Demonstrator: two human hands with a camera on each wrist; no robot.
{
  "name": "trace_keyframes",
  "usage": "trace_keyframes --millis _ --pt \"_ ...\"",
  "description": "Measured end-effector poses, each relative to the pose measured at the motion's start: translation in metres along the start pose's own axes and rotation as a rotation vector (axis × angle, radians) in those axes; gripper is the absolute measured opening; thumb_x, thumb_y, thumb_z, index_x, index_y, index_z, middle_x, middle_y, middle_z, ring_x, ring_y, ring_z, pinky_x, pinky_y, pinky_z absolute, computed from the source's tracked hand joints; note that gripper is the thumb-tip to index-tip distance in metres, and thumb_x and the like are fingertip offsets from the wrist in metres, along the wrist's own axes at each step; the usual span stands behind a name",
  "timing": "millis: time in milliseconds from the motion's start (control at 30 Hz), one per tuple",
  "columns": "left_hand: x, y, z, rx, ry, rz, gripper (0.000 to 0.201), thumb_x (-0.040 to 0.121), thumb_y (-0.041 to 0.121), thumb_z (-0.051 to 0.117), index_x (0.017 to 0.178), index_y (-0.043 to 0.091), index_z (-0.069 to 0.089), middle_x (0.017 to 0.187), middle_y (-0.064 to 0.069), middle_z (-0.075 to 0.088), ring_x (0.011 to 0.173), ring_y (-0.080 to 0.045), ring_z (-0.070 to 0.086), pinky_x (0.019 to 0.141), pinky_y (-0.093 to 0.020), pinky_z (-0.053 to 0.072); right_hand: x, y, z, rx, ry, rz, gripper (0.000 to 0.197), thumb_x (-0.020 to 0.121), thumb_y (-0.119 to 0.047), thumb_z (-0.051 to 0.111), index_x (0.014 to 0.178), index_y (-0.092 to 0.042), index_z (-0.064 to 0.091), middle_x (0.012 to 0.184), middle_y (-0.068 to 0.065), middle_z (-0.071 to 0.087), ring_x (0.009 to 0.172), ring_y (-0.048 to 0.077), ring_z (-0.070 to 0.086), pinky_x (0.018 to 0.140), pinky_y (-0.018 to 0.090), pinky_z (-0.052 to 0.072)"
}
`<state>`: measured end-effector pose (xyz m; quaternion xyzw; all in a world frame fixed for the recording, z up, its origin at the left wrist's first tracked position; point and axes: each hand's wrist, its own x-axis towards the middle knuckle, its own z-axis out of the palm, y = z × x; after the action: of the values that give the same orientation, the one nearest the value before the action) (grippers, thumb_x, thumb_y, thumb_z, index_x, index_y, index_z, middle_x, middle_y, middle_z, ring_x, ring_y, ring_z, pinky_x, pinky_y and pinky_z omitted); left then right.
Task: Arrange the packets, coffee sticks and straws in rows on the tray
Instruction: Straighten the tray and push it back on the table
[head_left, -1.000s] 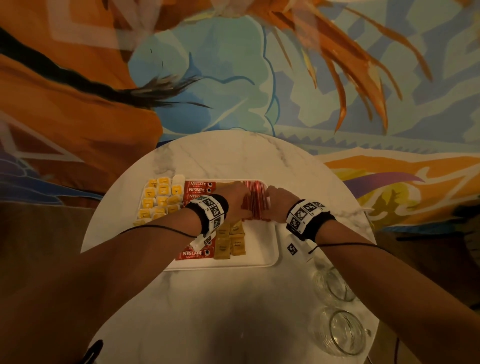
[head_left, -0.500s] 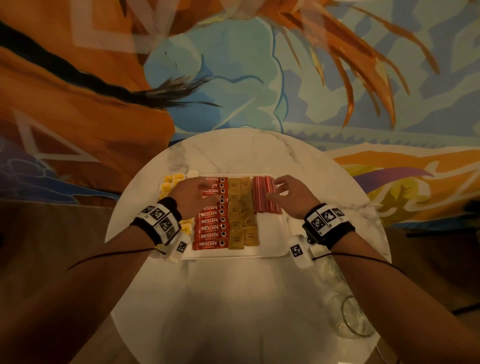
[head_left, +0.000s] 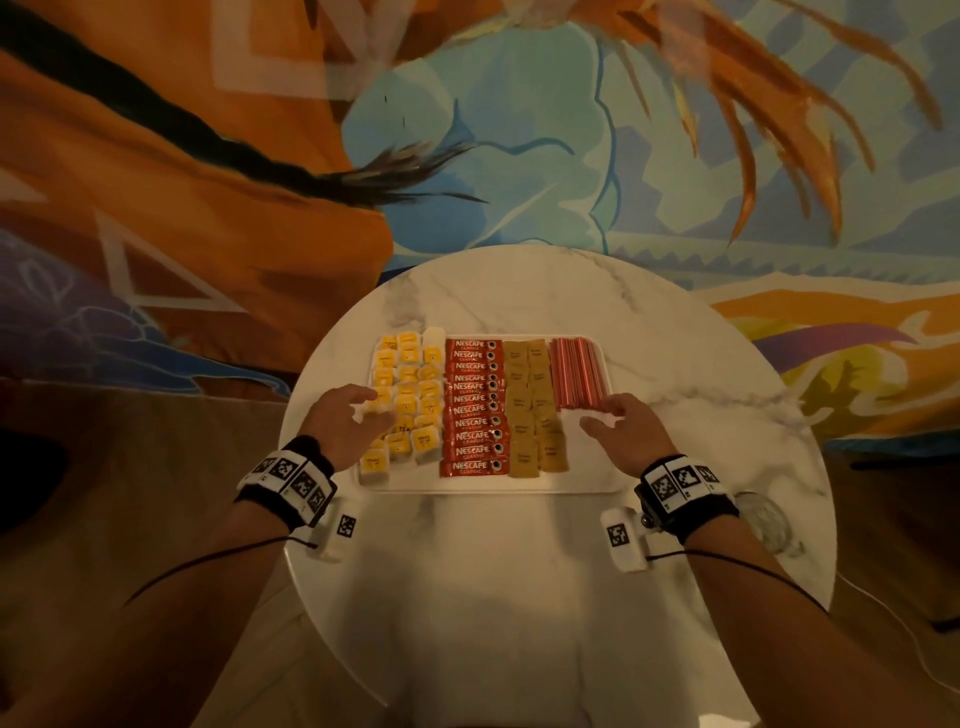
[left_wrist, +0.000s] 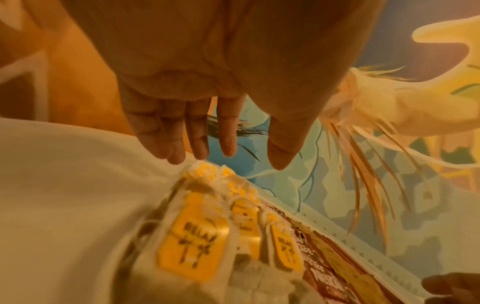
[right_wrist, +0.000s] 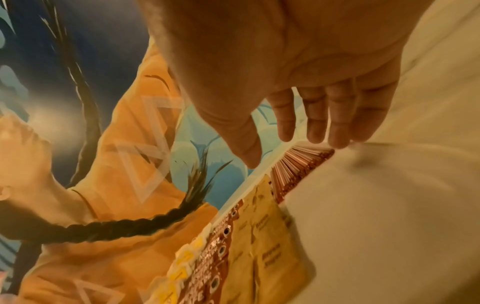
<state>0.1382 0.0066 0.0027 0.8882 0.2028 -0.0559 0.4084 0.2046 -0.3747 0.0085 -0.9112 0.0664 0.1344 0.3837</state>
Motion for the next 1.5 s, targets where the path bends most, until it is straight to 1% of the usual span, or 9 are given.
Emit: trace_keyframes --millis 267,400,500,600,700,767,1000,1167,1500 --pt "-0.009 -0.022 0.008 -0.03 0.001 -0.14 0.064 0.081 0.042 0.077 0.133 0.015 0.053 0.14 -0.012 0.053 0.121 -0.029 0.056 0.1 -0.041 0.047 -0.015 0.006 0.019 -0.035 0.126 0.077 0.054 0.083 -0.036 0.073 0.13 -0.017 0.055 0.131 0.012 0.05 0.115 0.031 0.056 0.1 0.041 0.046" --pt "-0.017 -0.021 0.016 -0.117 -0.037 -0.182 0.07 0.085 0.033 0.076 0.142 0.011 0.044 0.137 -0.014 0.056 0.121 -0.029 0.056 0.095 -0.034 0.045 -0.022 0.014 0.027 -0.037 0.123 0.151 0.064 0.083 -0.035 0.074 0.138 -0.015 0.047 0.135 0.013 0.048 0.12 0.033 0.053 0.102 0.042 0.044" --pt "-0.021 -0.023 0.02 -0.151 -0.053 -0.197 0.073 0.085 0.032 0.076 0.145 0.01 0.041 0.137 -0.014 0.058 0.122 -0.03 0.057 0.1 -0.038 0.047 -0.025 0.016 0.033 -0.043 0.152 0.178 0.067 0.08 -0.037 0.075 0.137 -0.014 0.047 0.127 0.013 0.053 0.115 0.036 0.055 0.098 0.047 0.048" --pt "-0.02 -0.026 0.02 -0.127 -0.037 -0.175 0.059 0.086 0.03 0.074 0.136 0.007 0.052 0.12 -0.008 0.063 0.117 -0.029 0.06 0.093 -0.034 0.047 -0.028 0.017 0.039 -0.057 0.169 0.192 0.065 0.077 -0.039 0.074 0.131 -0.016 0.048 0.121 0.012 0.059 0.111 0.037 0.057 0.093 0.048 0.05" --pt "-0.019 -0.031 0.018 -0.082 -0.066 -0.091 0.024 0.089 0.031 0.07 0.106 0.014 0.074 0.093 0.0 0.069 0.097 -0.024 0.067 0.078 -0.026 0.043 -0.03 0.014 0.043 -0.081 0.179 0.208 0.065 0.078 -0.039 0.074 0.133 -0.015 0.047 0.123 0.014 0.057 0.114 0.038 0.055 0.095 0.046 0.048" --pt "-0.019 -0.031 0.017 -0.098 -0.09 -0.073 0.021 0.091 0.031 0.068 0.102 0.015 0.077 0.089 0.001 0.07 0.086 -0.017 0.064 0.077 -0.025 0.041 -0.03 0.013 0.045 -0.089 0.184 0.229 0.067 0.08 -0.04 0.072 0.136 -0.013 0.047 0.126 0.016 0.055 0.116 0.039 0.053 0.097 0.046 0.046" --pt "-0.017 -0.049 0.016 -0.194 -0.055 -0.096 0.024 0.082 0.04 0.077 0.096 0.022 0.076 0.09 0.004 0.075 0.081 -0.01 0.07 0.062 -0.02 0.049 -0.035 0.021 0.052 -0.066 0.131 0.278 0.064 0.079 -0.055 0.067 0.123 -0.009 0.058 0.119 0.015 0.062 0.106 0.034 0.06 0.093 0.045 0.05" --pt "-0.017 -0.065 0.02 -0.313 -0.009 -0.124 0.068 0.063 0.066 0.077 0.115 0.024 0.067 0.105 0.009 0.074 0.095 -0.009 0.07 0.084 -0.033 0.056 -0.044 0.017 0.058 -0.023 0.128 0.257 0.059 0.082 -0.055 0.068 0.12 -0.01 0.061 0.111 0.01 0.067 0.098 0.03 0.063 0.084 0.039 0.051" --pt "-0.016 -0.067 0.02 -0.363 0.08 -0.082 0.056 0.079 0.05 0.077 0.124 0.021 0.062 0.114 0.005 0.071 0.098 -0.013 0.066 0.083 -0.031 0.052 -0.059 0.003 0.069 0.142 0.195 0.195 0.055 0.085 -0.045 0.071 0.126 -0.013 0.055 0.113 0.004 0.062 0.095 0.022 0.057 0.08 0.032 0.044"
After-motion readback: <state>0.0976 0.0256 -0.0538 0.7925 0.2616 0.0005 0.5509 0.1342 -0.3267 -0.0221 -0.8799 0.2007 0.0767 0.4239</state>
